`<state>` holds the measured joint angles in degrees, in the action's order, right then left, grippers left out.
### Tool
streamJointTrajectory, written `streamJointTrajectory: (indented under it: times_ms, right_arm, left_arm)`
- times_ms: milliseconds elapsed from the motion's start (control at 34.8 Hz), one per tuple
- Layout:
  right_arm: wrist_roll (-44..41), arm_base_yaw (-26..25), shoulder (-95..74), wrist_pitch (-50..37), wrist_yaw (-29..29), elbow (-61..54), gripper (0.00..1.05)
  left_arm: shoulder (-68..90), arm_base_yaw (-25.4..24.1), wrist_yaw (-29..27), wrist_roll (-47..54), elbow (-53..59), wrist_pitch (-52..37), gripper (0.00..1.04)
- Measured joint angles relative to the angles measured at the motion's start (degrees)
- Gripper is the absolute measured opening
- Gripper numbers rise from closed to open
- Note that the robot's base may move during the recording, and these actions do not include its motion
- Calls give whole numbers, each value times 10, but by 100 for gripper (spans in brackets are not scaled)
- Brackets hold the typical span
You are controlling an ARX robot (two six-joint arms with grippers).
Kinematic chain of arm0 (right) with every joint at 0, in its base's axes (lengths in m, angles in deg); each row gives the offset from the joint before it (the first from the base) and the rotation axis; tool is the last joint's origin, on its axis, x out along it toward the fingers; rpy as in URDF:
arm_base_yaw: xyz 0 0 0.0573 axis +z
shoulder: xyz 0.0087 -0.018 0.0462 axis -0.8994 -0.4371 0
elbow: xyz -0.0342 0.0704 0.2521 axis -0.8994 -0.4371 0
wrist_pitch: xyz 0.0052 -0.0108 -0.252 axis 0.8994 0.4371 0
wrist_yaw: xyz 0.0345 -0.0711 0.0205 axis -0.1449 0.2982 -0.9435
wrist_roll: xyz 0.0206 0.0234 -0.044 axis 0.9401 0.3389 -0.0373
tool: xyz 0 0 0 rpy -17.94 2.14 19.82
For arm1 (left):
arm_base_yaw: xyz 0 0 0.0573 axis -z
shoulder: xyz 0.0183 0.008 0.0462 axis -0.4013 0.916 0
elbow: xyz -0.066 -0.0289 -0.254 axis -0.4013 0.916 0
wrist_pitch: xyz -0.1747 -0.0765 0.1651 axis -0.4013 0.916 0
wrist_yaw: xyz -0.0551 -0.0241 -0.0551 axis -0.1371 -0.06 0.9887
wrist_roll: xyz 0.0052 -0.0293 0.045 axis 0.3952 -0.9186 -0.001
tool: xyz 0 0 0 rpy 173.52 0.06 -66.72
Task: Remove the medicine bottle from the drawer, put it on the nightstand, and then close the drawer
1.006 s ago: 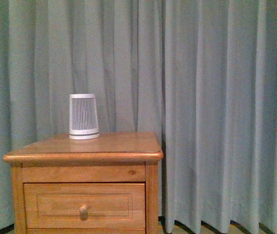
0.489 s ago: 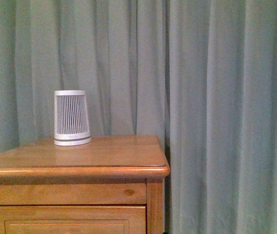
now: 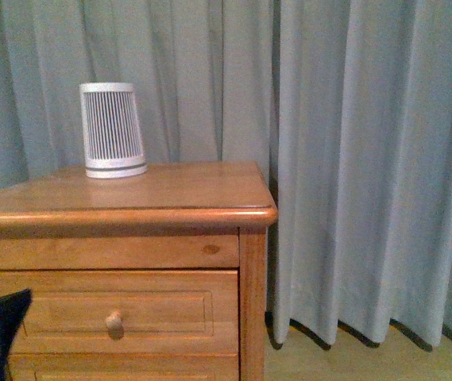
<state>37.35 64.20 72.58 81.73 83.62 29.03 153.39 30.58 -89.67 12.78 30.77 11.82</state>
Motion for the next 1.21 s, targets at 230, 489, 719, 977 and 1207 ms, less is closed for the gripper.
streamJointTrajectory:
  times_ms: [230, 489, 719, 977, 1207]
  right_arm:
    - [0, 0, 0, 0, 0, 0, 98]
    - [0, 0, 0, 0, 0, 0, 98]
    - [0, 0, 0, 0, 0, 0, 98]
    - [0, 0, 0, 0, 0, 0, 98]
    - [0, 0, 0, 0, 0, 0, 98]
  left_arm:
    - [269, 30, -20, 13, -110, -135, 98]
    - [416, 27, -7, 36, -199, -197, 98]
    - [500, 29, 1, 35, -289, -190, 98]
    - [561, 31, 0, 26, -376, -150, 98]
    - [593, 27, 0, 24, -432, -125, 98]
